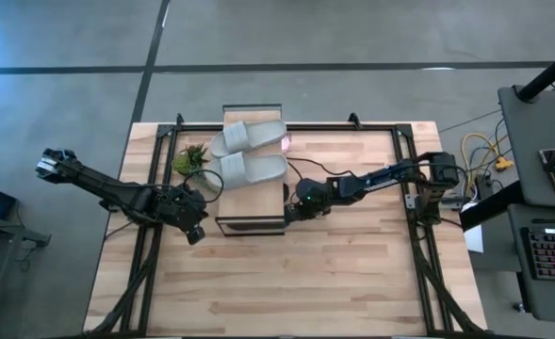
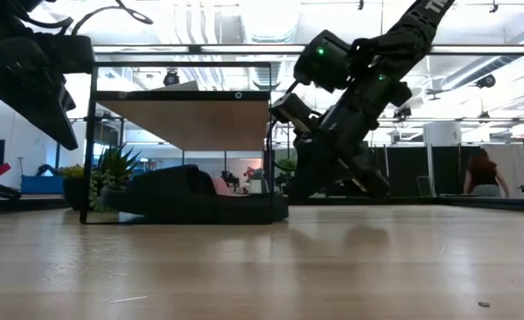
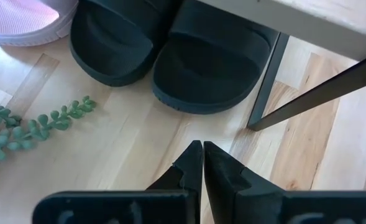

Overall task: Pick and place slides into the shelf
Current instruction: Adjust the black slides under the shelf, then return to Home Position

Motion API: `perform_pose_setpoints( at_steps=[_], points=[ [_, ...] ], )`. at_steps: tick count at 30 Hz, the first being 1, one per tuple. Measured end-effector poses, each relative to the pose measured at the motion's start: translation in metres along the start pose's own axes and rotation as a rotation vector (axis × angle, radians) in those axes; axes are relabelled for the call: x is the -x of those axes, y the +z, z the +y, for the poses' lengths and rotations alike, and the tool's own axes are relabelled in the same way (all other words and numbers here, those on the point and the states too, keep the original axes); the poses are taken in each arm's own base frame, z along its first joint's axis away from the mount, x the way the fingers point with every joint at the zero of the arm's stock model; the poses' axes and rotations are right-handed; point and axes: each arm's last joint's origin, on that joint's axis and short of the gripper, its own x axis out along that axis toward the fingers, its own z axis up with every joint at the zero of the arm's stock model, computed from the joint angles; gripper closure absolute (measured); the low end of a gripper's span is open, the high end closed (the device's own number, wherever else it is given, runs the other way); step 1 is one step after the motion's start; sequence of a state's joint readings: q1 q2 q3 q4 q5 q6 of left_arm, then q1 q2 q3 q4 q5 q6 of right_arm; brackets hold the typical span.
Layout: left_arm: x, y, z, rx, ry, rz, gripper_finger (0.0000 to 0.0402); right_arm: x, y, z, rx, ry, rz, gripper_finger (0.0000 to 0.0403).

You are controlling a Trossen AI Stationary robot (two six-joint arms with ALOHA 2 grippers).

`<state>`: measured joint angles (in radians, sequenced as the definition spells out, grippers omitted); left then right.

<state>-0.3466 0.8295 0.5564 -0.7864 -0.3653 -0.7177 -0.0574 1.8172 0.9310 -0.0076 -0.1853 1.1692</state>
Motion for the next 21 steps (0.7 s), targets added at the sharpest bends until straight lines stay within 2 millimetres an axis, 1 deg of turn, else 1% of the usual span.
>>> perform_pose_setpoints(
  at_steps=[5,9,16,21],
  points=[
    [0.000,0.000,0.000,0.001,-0.003,0.000,0.0402,0.003,0.000,0.002,0.002,0.007,-0.005,0.0394],
    [0.000,0.000,0.000,0.000,-0.003,0.001,0.0402,0.012,0.001,0.007,0.010,0.028,-0.034,0.0394],
    [0.000,0.000,0.000,0.001,-0.004,0.000,0.0402,0.045,0.003,0.021,0.075,0.064,-0.120,0.0394],
    [0.001,0.001,-0.001,0.008,-0.017,-0.014,0.0402,0.079,0.000,0.029,0.238,0.080,-0.166,0.0394]
  ],
)
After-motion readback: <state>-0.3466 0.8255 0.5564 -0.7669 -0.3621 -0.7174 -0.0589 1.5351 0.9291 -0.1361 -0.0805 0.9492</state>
